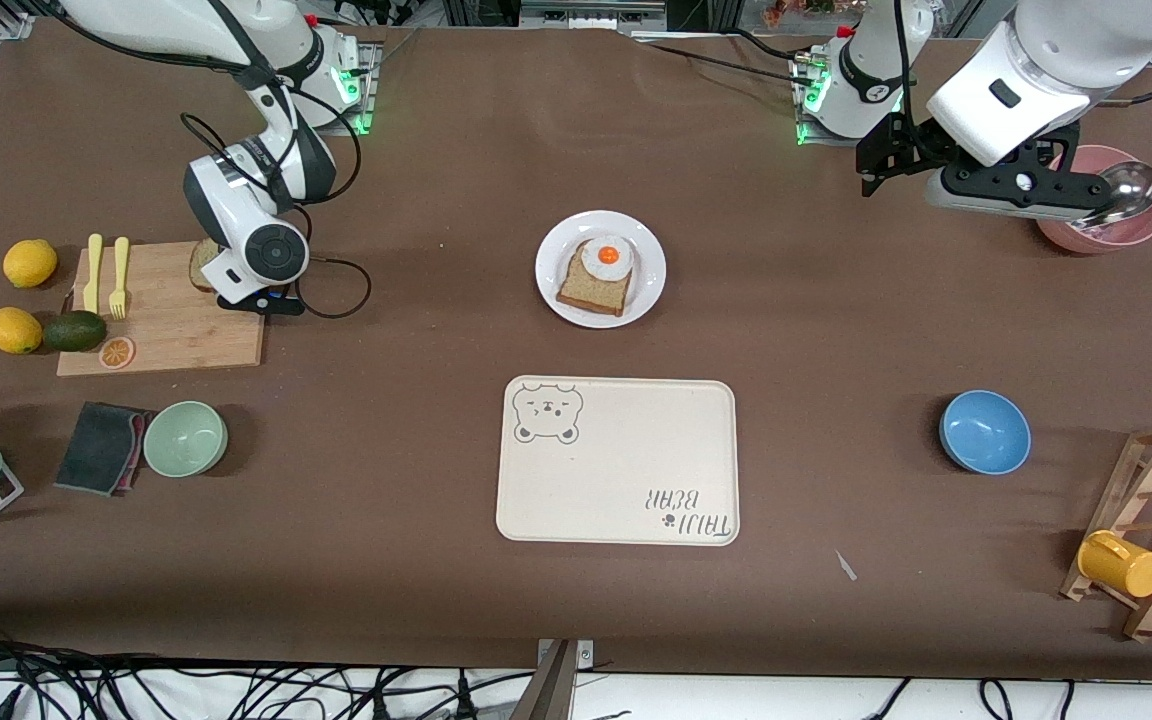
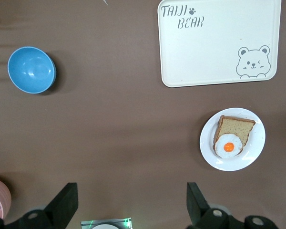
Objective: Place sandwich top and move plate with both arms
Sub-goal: 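Grasp the bread slice edge with the right gripper and lift it, then carry the bread slice with the right gripper over the egg plate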
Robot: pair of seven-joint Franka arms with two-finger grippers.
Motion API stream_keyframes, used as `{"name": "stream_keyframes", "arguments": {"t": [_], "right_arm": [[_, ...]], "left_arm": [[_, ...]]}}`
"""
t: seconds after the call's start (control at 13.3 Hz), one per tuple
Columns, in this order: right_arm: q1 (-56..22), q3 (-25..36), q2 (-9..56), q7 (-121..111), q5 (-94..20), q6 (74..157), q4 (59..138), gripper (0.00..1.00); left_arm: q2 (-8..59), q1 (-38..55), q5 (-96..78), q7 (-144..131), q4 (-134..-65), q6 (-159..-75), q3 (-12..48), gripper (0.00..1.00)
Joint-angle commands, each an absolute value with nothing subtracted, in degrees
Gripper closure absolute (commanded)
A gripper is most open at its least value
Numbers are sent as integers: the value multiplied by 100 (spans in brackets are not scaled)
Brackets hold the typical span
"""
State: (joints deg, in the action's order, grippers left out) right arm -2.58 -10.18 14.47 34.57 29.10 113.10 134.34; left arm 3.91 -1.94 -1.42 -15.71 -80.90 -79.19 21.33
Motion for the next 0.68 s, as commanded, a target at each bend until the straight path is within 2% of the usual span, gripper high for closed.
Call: {"name": "stream_keyframes", "arguments": {"t": [0.0, 0.15, 0.38, 0.6], "right_arm": [[-237, -1282, 916, 3340, 2918, 10760, 13185, 100], [-229, -1432, 783, 3244, 2726, 10268, 12589, 100], [-237, -1450, 809, 2392, 1568, 9503, 11228, 100], [-263, -1651, 817, 2399, 478, 9562, 10400, 100]], "left_arm": [[395, -150, -62, -1968, -8104, -7963, 2267, 0], [396, -106, -62, -2013, -8104, -7972, 2294, 0], [387, -97, -62, -2039, -8112, -7963, 2294, 0], [395, -27, -62, -2267, -8112, -7963, 2294, 0]]}}
